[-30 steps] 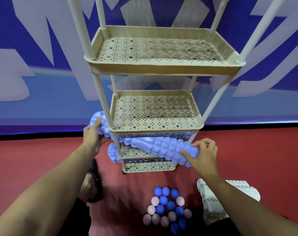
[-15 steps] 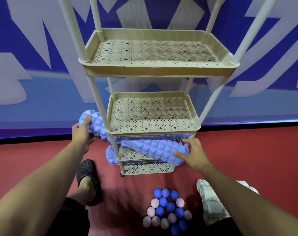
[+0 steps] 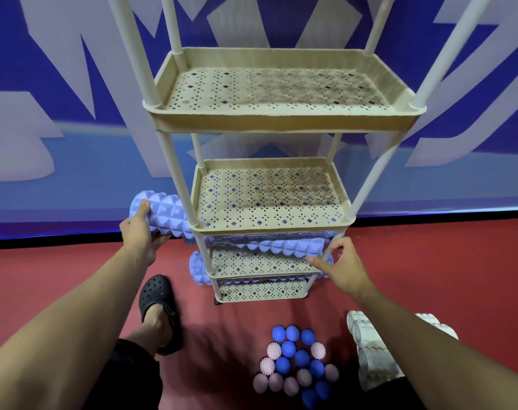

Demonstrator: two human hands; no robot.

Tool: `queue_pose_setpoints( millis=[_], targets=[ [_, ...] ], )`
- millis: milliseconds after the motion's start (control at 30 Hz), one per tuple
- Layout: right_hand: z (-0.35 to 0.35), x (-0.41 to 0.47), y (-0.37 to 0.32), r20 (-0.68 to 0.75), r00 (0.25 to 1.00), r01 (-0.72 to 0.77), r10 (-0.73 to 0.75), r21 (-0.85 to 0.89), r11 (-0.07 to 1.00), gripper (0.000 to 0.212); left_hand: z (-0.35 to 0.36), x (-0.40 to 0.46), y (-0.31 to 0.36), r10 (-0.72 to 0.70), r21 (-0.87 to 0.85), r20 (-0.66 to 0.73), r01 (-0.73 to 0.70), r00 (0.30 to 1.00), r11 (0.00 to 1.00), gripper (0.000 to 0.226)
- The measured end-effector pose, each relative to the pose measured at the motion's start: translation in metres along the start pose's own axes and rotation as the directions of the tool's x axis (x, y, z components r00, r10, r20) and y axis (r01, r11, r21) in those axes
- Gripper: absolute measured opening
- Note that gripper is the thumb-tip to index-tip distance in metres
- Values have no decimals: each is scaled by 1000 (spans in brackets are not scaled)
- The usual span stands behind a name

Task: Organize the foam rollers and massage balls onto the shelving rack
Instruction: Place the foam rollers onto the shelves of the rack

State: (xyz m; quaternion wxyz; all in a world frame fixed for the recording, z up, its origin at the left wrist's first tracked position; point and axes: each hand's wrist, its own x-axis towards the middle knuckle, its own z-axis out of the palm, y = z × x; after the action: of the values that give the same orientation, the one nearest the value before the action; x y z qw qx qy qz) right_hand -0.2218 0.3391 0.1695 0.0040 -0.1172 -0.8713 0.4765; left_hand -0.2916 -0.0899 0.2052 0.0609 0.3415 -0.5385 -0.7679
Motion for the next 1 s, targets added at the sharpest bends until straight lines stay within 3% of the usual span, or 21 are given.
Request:
queue_pose_setpoints(
  millis=[100,300,467,600,700,867,1000],
  targets=[
    [0,4,-6,0,997,-75,75,79,994,63,0,-5,-2,-10,-42,-28,9,1000,999,56],
    [1,11,-11,-38,995,-83,94,224,971,72,8,-22,-20,-22,-59,13,22,1000,998,46],
    [-7,13,-13,28,999,-40,33,317,948,92,1,-30,-29,-61,-80,35,63,998,995,43],
    [-7,18,-18,83,996,-17,-10,310,951,90,6,-34,-30,-36,-98,8,36,999,995,45],
    [-12,24,-23,82,996,-60,37,309,949,88,12,-38,-31,-46,-71,68,50,997,996,56],
    [-26,27,-15,-12,998,-51,57,295,954,94,23,-50,-36,-50,17,174,48,983,999,52],
    [-42,28,-6,-39,997,-56,70,281,958,98,23,-61,-42,-77,230,211,27,974,973,57]
  ],
)
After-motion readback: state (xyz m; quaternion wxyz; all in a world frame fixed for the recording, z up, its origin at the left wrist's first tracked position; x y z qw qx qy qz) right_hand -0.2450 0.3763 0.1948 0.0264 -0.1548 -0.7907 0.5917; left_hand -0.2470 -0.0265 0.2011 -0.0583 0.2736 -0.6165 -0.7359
